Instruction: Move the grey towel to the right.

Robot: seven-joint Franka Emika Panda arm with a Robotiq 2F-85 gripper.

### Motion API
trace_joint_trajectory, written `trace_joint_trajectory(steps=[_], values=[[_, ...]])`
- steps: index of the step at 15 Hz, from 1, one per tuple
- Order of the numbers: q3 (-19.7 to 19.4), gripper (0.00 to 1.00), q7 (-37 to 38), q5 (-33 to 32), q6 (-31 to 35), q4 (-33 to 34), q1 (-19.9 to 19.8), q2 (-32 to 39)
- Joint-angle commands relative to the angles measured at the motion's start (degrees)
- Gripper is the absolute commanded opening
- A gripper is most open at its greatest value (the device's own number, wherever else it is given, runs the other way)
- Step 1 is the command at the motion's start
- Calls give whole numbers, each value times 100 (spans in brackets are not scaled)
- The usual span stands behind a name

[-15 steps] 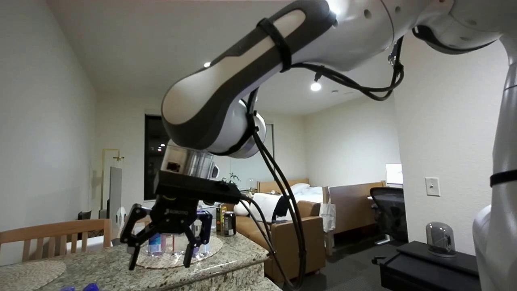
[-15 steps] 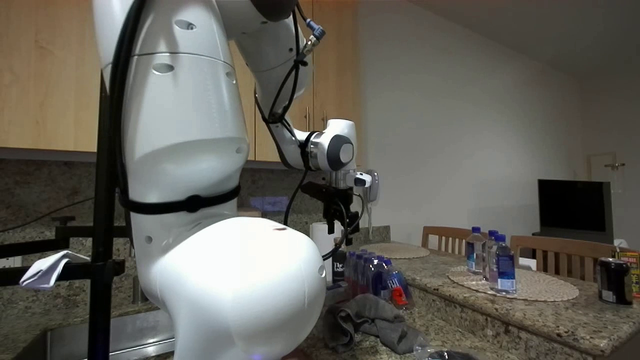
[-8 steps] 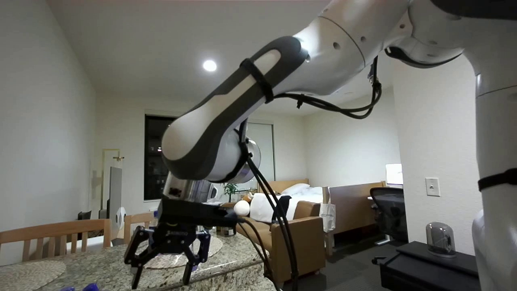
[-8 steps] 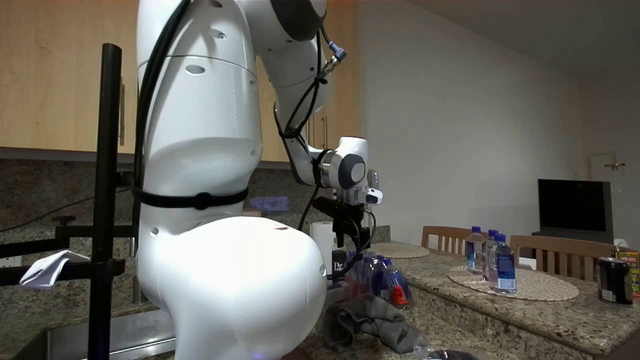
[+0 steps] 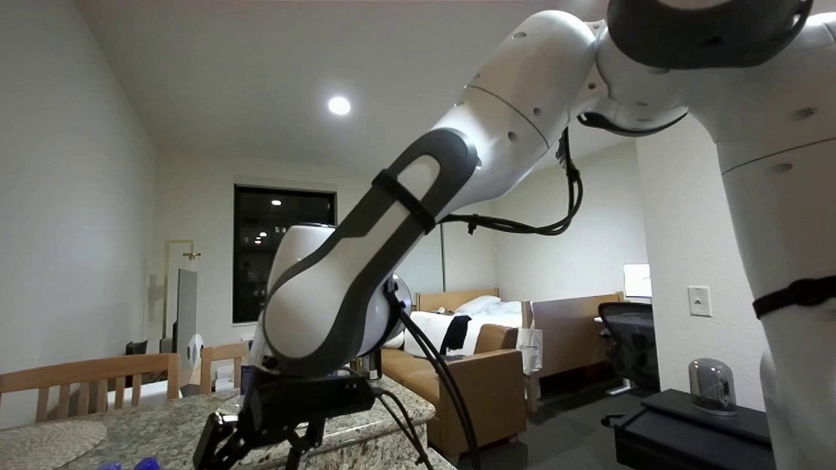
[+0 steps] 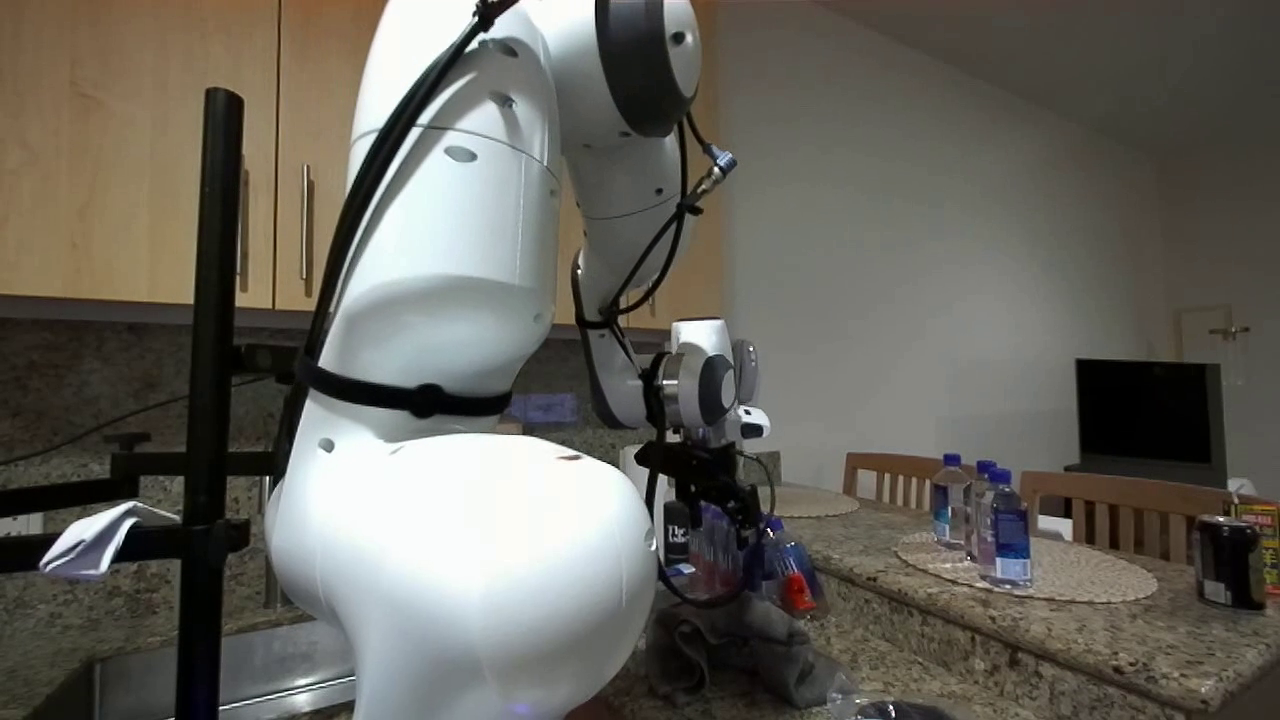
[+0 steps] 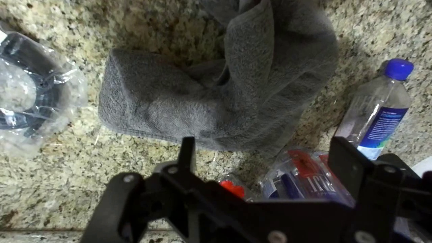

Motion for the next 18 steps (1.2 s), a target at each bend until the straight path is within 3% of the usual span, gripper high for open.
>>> trace_joint_trajectory(steps=[1,6,12,18], values=[[-147,100,-49,54,-11,-2,135,1],[-132,100,-59,112,-336,127,164,57],[-297,100,617,-906,-590,678,531,592],[-928,100,2013,-2170,-1230,1359,1230,1459]])
